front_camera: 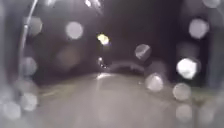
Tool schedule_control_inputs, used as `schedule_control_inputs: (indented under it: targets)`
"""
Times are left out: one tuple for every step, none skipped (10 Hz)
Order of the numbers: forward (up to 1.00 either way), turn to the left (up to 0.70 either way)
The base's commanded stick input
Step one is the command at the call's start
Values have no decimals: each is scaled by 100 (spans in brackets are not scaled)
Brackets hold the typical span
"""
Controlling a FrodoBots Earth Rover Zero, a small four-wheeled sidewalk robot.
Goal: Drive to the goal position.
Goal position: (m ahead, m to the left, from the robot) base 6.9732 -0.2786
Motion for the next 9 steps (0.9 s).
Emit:
schedule_control_inputs:
  targets:
    - [100, 12]
    - [100, 6]
    - [100, 5]
    - [100, 6]
    - [100, 6]
    - [100, 9]
    - [100, 11]
    - [100, 12]
    - [100, 10]
